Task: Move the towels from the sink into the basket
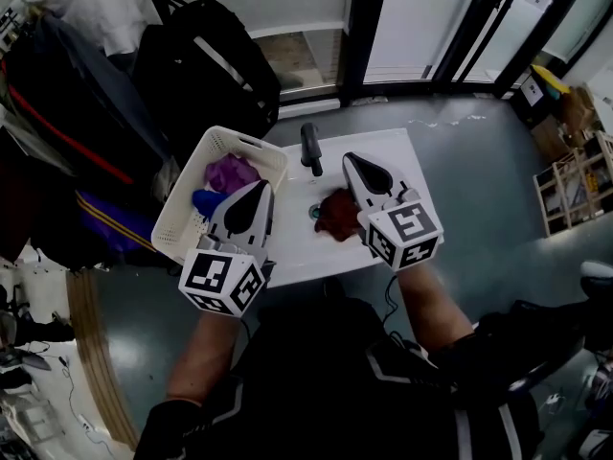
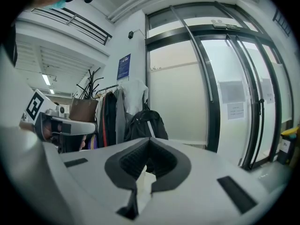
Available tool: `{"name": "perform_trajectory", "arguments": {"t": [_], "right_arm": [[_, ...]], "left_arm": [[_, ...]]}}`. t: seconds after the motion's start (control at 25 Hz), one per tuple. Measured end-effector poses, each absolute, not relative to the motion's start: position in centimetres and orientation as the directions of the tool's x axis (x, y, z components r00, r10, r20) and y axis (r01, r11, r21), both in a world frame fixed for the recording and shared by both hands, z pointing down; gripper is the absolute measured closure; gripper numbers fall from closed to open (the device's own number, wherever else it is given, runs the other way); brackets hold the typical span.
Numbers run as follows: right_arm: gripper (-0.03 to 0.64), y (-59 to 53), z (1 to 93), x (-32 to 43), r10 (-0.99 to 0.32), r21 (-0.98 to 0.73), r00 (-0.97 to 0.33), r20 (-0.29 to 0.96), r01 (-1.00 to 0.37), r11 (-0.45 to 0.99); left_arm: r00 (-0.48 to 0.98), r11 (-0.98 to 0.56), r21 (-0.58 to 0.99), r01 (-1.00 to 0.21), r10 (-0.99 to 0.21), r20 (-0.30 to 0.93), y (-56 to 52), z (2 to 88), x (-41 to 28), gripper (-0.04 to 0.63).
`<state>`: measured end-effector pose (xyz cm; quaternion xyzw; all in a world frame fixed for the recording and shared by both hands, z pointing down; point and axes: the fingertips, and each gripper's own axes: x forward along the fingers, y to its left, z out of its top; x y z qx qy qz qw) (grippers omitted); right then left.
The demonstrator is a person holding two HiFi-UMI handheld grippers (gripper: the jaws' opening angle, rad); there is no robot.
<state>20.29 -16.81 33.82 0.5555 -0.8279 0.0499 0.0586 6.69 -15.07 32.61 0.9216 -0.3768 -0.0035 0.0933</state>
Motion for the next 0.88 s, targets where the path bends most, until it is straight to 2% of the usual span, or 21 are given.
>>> {"name": "perform_trajectory", "arguments": {"t": [0.2, 0.32, 0.48, 0.6, 0.88], "right_arm": [[0.607, -17.1, 33.8, 20.5, -0.91, -0.018, -0.387, 0.147, -0.921, 0.388], [0.606, -17.4, 34.8, 20.9, -0.903, -0.02, -0.396, 0.168, -0.917, 0.398], [0.595, -18.0, 38.3, 22.2, -0.888, -0.041, -0.381, 0.256, -0.922, 0.384], [0.527, -18.0, 41.8, 23.3, -0.859, -0.07, -0.379, 0.345, -0.923, 0.378], [0.517, -17.5, 48.2, 25.4, -0.796, -0.083, -0.375, 0.475, -0.92, 0.384]], "left_arm": [[0.717, -0.692, 0.219, -0.688, -0.695, 0.057, -15.3, 33.0, 6.9, 0.592], [0.719, -0.682, 0.254, -0.686, -0.688, 0.096, -15.4, 34.5, 7.7, 0.592], [0.72, -0.683, 0.234, -0.692, -0.679, 0.145, -15.4, 36.5, 9.2, 0.592], [0.717, -0.684, 0.215, -0.697, -0.671, 0.188, -15.5, 38.4, 10.3, 0.592], [0.709, -0.673, 0.227, -0.704, -0.646, 0.283, -15.8, 42.9, 13.0, 0.592]]}}
